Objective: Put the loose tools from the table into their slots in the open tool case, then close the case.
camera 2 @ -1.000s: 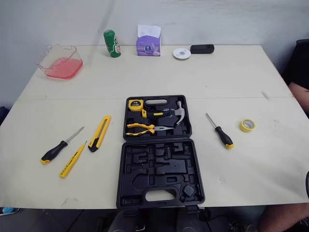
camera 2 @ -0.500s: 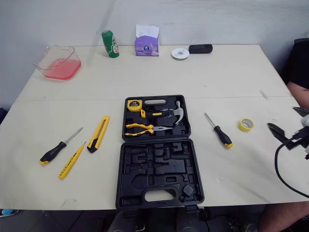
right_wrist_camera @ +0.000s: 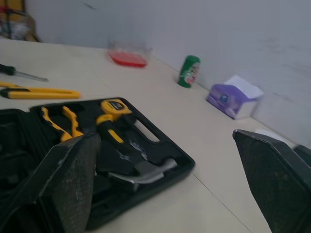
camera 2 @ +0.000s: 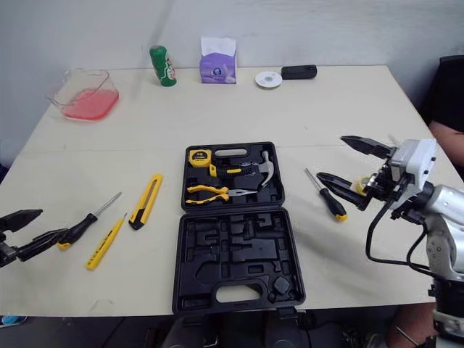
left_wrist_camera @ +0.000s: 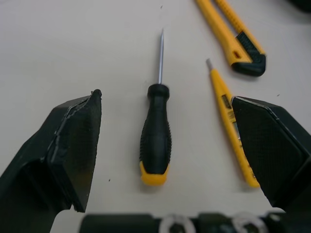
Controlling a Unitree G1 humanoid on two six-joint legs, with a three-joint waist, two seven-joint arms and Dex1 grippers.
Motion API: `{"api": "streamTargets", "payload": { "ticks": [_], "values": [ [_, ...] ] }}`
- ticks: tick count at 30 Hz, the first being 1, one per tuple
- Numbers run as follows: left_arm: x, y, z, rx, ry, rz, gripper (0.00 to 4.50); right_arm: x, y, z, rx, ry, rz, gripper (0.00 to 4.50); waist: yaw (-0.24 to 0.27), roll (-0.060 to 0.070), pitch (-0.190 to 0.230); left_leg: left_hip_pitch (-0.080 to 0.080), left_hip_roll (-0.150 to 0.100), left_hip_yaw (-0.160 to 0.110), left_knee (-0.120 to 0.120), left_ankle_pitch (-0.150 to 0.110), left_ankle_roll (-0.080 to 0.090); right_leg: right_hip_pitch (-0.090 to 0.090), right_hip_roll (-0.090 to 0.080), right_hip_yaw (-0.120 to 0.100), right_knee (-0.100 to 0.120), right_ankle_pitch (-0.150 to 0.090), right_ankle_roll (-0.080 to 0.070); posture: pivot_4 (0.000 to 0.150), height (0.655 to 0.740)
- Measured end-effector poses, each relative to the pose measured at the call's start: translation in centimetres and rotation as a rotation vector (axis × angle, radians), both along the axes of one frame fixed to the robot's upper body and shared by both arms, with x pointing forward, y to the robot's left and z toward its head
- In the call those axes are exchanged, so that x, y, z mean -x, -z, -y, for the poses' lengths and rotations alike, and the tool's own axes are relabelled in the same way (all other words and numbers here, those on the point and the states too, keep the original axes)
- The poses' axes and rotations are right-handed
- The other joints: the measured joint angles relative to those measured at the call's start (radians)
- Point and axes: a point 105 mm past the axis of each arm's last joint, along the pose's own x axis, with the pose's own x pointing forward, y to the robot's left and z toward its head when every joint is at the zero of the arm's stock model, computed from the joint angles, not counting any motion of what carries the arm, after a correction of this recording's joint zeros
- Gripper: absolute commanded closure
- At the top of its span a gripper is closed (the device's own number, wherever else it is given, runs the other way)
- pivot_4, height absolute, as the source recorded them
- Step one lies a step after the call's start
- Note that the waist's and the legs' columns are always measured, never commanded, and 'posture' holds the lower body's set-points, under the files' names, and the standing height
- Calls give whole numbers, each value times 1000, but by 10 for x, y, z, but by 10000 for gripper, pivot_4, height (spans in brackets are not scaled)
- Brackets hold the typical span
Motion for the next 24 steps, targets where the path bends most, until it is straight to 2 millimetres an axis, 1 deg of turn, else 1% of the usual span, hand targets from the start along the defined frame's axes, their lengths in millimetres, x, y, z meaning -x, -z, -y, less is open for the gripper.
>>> {"api": "streamTargets", "payload": {
  "ticks": [3,5,7,9,11,14,17,24],
  "values": [
    [-5,10,0,-33,8,-84,151,10,5,-19,-2,-105,-24,0,6,0,0,-2,-1,0,0,0,1,-1,-1,0,0,0,0,1500,7400],
    [-9,12,-2,-48,4,-115,151,17,9,-28,3,-165,-42,0,6,0,0,-2,-1,1,0,-1,1,-1,-1,0,-1,0,0,1500,7400],
    [-13,10,-8,-81,-6,-133,151,23,8,-37,3,-215,-23,0,5,0,0,-2,-1,1,0,-1,1,-2,-1,0,-1,0,0,1500,7400],
    [-17,11,-12,-107,4,-161,151,26,7,-42,1,-251,17,0,3,0,0,-2,-1,2,0,-1,1,-2,0,-1,0,0,0,1500,7400],
    [-25,18,-9,-111,38,-190,151,30,10,-51,-10,-315,51,0,0,0,0,-2,-1,6,0,-1,1,-6,0,-3,2,0,0,1500,7400],
    [-28,28,-4,-110,70,-235,151,35,16,-56,8,-368,38,0,-2,-1,0,-4,-1,10,0,0,2,-9,0,-2,7,0,0,1500,7400],
    [-28,36,1,-119,96,-274,151,38,21,-58,26,-403,23,0,-4,-2,0,-3,0,12,0,-1,2,-10,0,-2,8,0,1,1500,7400],
    [-26,42,-7,-137,63,-299,151,39,26,-58,80,-397,48,0,-3,-3,1,-3,1,13,1,-1,2,-11,0,-2,7,0,1,1500,7400]
  ]
}}
